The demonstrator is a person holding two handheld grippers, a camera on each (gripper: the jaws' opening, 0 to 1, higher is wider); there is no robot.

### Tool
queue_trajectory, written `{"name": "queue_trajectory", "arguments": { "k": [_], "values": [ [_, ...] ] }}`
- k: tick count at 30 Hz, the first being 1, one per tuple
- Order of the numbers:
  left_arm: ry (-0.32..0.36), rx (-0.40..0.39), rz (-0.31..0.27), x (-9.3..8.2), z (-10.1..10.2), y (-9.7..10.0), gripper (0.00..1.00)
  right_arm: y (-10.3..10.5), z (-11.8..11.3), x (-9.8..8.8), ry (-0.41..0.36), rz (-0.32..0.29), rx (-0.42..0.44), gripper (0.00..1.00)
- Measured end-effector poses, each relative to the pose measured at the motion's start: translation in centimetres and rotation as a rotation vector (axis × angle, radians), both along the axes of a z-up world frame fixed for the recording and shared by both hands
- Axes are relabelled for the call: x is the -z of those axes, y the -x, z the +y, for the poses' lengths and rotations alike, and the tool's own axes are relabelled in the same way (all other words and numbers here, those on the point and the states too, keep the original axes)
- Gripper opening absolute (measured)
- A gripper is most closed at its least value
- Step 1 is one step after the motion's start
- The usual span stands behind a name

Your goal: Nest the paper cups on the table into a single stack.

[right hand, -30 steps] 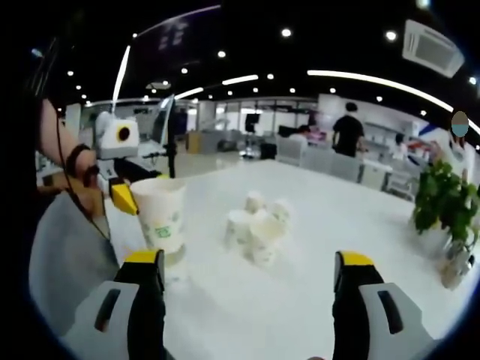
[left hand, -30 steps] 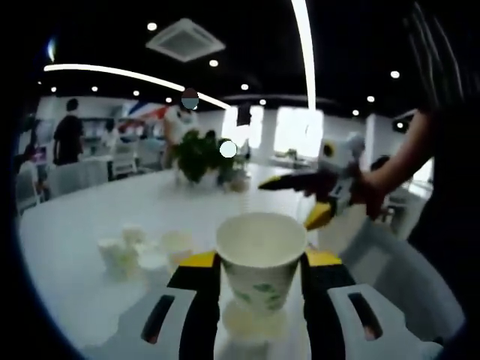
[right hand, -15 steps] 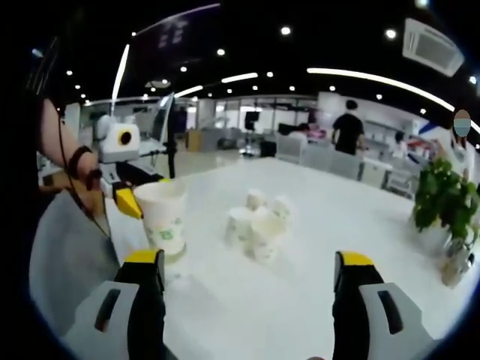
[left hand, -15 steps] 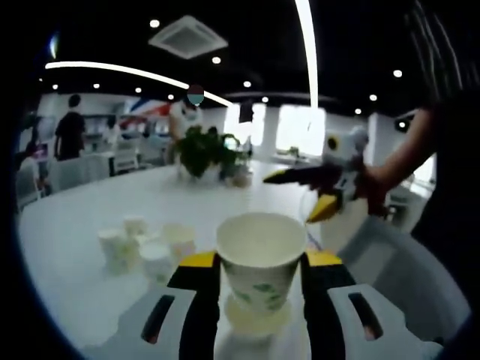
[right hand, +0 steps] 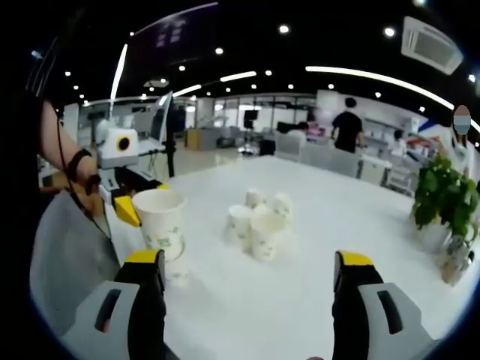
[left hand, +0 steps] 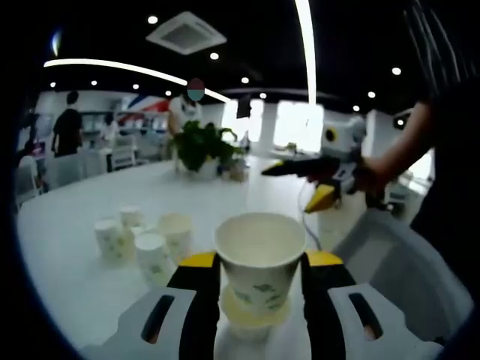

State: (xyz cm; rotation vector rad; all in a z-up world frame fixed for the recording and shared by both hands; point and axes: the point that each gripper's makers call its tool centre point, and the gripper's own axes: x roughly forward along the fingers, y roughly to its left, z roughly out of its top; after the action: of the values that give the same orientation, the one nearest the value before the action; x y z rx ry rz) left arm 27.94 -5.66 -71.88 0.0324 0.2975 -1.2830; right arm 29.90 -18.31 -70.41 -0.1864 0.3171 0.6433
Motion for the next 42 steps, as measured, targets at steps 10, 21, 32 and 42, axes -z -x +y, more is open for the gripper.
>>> {"name": "queue_trajectory", "arguments": {
  "k": [10,21,32,42],
  "values": [
    [-0.017,-0.002,-0.003,0.8,0.1,-0.1,0.41,0.1,0.0,-0.4,0.013,-0.008,-0.009,0.91],
    [-0.038,0.004,0.006,1.6,0.2,0.4,0.42,0.3,0.1,-0.1,0.009,-0.003,-0.008,0.91],
    [-0.056,0.007,0.012,2.1,0.3,0.4,0.44,0.3,-0.3,-0.1,0.009,0.002,0.000,0.91],
    [-0.058,0.005,0.011,2.3,0.3,0.5,0.43,0.4,-0.2,0.0,0.008,0.004,-0.004,0.91]
  ]
}}
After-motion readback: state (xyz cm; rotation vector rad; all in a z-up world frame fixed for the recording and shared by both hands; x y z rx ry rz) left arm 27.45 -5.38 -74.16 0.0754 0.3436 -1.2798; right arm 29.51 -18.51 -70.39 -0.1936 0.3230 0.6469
